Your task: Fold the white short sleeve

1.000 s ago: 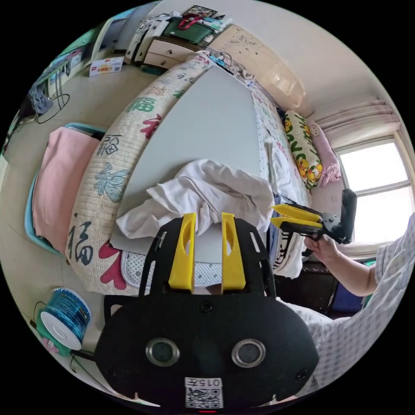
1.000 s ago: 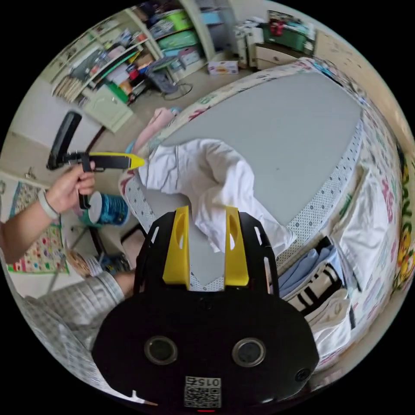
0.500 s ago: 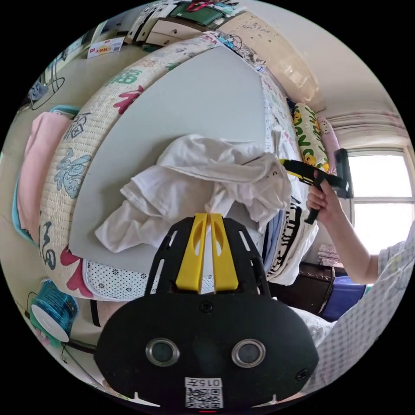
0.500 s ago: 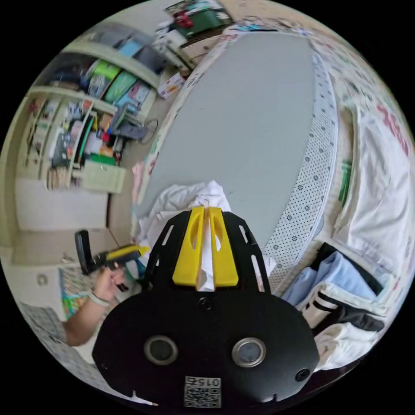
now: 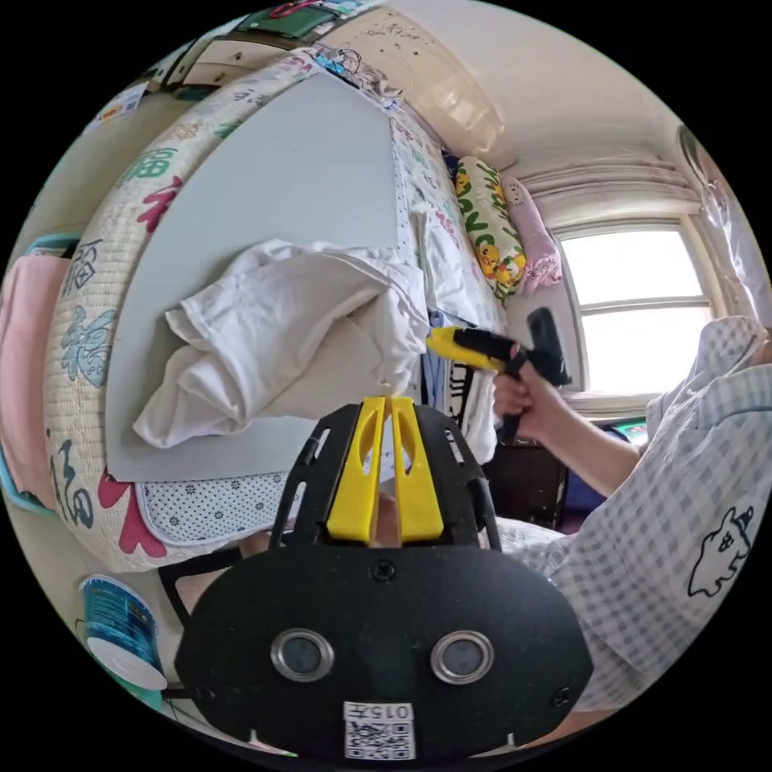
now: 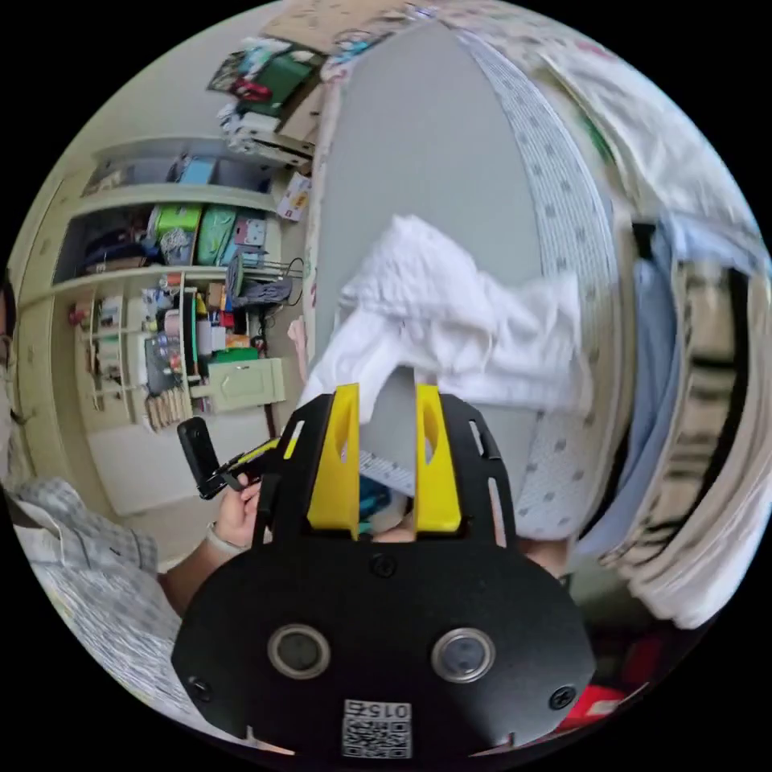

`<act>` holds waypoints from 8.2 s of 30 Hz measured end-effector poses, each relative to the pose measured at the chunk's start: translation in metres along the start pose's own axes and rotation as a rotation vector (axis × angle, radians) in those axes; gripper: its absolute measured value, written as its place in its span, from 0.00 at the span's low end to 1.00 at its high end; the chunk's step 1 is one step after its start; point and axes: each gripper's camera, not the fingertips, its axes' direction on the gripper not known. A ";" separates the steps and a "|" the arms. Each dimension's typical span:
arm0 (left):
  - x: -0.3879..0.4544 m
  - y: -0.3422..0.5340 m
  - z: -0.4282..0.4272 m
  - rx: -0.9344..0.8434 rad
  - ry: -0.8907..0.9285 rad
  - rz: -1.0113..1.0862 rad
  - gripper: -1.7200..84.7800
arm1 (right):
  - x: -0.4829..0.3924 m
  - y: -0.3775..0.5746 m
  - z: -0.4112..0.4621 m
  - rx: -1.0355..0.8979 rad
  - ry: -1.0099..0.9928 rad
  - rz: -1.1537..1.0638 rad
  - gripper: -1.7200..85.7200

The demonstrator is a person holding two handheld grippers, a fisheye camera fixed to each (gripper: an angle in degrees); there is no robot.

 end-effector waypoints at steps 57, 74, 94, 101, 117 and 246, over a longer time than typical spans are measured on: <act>0.145 -0.445 0.114 -0.477 -0.003 0.638 0.16 | 0.119 0.124 -0.117 0.123 0.153 0.014 0.03; 0.149 -0.486 0.357 -1.200 0.162 0.843 0.13 | 0.162 0.229 -0.063 0.104 0.095 0.092 0.03; 0.039 -0.376 0.186 -0.474 0.261 0.629 0.01 | 0.179 0.351 -0.059 0.295 -0.019 0.110 0.03; -0.014 -0.244 0.039 0.088 0.210 0.520 0.01 | 0.103 0.392 -0.068 0.574 -0.097 0.015 0.03; -0.042 0.010 -0.202 1.145 0.505 0.623 0.01 | -0.193 0.596 -0.070 1.483 -0.612 -0.653 0.03; -0.296 -0.782 0.104 -0.132 -0.573 0.016 0.12 | -0.495 -0.121 -0.169 0.251 0.376 -0.065 0.16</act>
